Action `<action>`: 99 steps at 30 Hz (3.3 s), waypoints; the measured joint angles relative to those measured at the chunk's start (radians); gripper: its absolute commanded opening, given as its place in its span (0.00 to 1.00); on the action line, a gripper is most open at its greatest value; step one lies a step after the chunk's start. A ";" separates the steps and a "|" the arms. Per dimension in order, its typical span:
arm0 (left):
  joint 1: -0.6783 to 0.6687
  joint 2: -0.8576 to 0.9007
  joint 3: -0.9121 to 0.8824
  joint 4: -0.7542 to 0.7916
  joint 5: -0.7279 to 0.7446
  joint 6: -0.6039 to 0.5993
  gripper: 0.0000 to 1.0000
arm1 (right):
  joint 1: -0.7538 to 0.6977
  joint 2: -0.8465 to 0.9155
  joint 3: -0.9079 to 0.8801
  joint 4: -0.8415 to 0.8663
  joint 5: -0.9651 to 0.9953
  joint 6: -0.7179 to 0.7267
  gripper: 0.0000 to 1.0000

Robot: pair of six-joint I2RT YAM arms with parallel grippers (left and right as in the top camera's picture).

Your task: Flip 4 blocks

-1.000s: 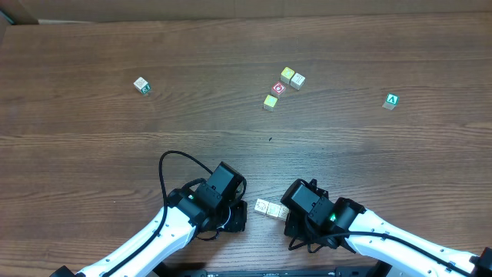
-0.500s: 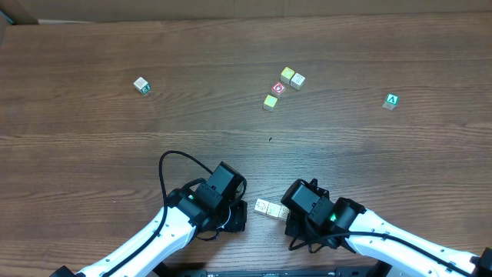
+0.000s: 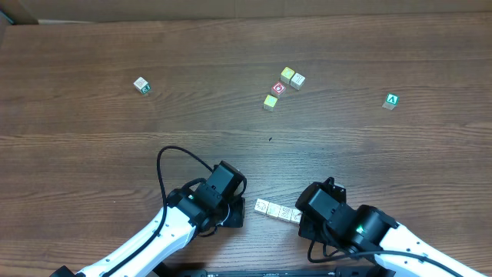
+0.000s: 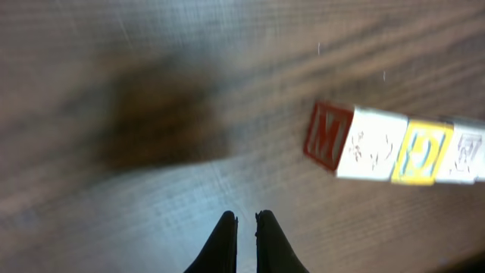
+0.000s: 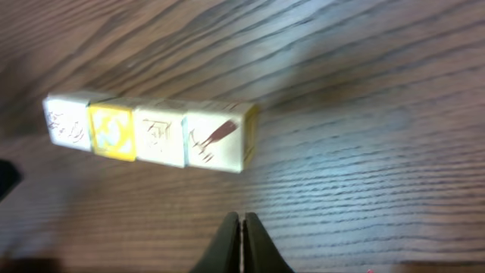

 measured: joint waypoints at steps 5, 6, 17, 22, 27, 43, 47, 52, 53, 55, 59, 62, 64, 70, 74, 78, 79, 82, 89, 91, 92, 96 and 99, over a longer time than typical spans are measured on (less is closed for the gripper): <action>0.000 0.000 0.000 0.074 -0.077 0.076 0.04 | -0.022 0.100 -0.003 0.052 0.018 0.000 0.04; 0.000 0.000 0.000 0.085 -0.086 0.089 0.05 | -0.027 0.122 -0.003 0.065 0.021 0.000 0.04; 0.033 0.056 0.000 0.140 -0.113 0.151 0.05 | -0.076 0.290 -0.004 0.142 0.027 -0.001 0.04; 0.034 0.123 0.000 0.193 -0.082 0.171 0.04 | -0.077 0.290 -0.005 0.153 0.027 -0.001 0.04; 0.034 0.173 0.000 0.246 -0.027 0.175 0.04 | -0.077 0.290 -0.005 0.154 0.022 -0.002 0.04; 0.034 0.179 0.000 0.233 0.147 0.179 0.04 | -0.078 0.290 -0.005 0.168 -0.011 -0.002 0.04; 0.034 0.179 0.000 0.230 0.160 0.179 0.04 | -0.078 0.290 -0.005 0.169 -0.019 -0.002 0.04; 0.034 0.189 0.000 0.251 0.164 0.179 0.04 | -0.078 0.290 -0.005 0.171 -0.024 -0.002 0.04; 0.034 0.194 0.000 0.253 0.164 0.179 0.04 | -0.078 0.290 -0.005 0.171 -0.024 -0.002 0.04; 0.034 0.203 0.000 0.253 0.164 0.179 0.04 | -0.078 0.290 -0.005 0.172 -0.025 -0.002 0.04; 0.034 0.224 0.000 0.253 0.165 0.179 0.04 | -0.078 0.290 -0.006 0.175 -0.027 -0.002 0.04; 0.034 0.239 0.000 0.261 0.165 0.179 0.04 | -0.078 0.290 -0.006 0.176 -0.030 -0.002 0.04; 0.034 0.247 0.000 0.274 0.167 0.180 0.04 | -0.078 0.290 -0.007 0.175 -0.033 -0.002 0.04; 0.034 0.254 0.000 0.302 0.169 0.206 0.04 | -0.078 0.290 -0.010 0.169 -0.057 -0.002 0.04; 0.035 0.255 0.000 0.302 0.169 0.232 0.04 | -0.079 0.290 -0.011 0.166 -0.081 -0.002 0.04; 0.039 0.255 0.000 0.298 0.171 0.254 0.04 | -0.079 0.290 -0.014 0.172 -0.111 -0.002 0.04; 0.040 0.255 0.000 0.297 0.171 0.257 0.04 | -0.079 0.290 -0.014 0.174 -0.117 -0.002 0.04; 0.041 0.255 0.000 0.296 0.170 0.269 0.04 | -0.079 0.290 -0.015 0.175 -0.137 -0.001 0.04; 0.041 0.255 0.000 0.294 0.169 0.285 0.04 | -0.079 0.290 -0.016 0.172 -0.171 0.004 0.04; 0.042 0.255 0.001 0.294 0.169 0.295 0.04 | -0.079 0.290 -0.017 0.173 -0.180 0.008 0.04; 0.043 0.255 0.001 0.294 0.169 0.299 0.04 | -0.079 0.290 -0.017 0.173 -0.184 0.012 0.04; 0.046 0.255 0.001 0.294 0.168 0.303 0.04 | -0.079 0.290 -0.017 0.176 -0.198 0.022 0.04; 0.047 0.255 0.001 0.296 0.166 0.303 0.04 | -0.079 0.290 -0.023 0.186 -0.212 0.026 0.04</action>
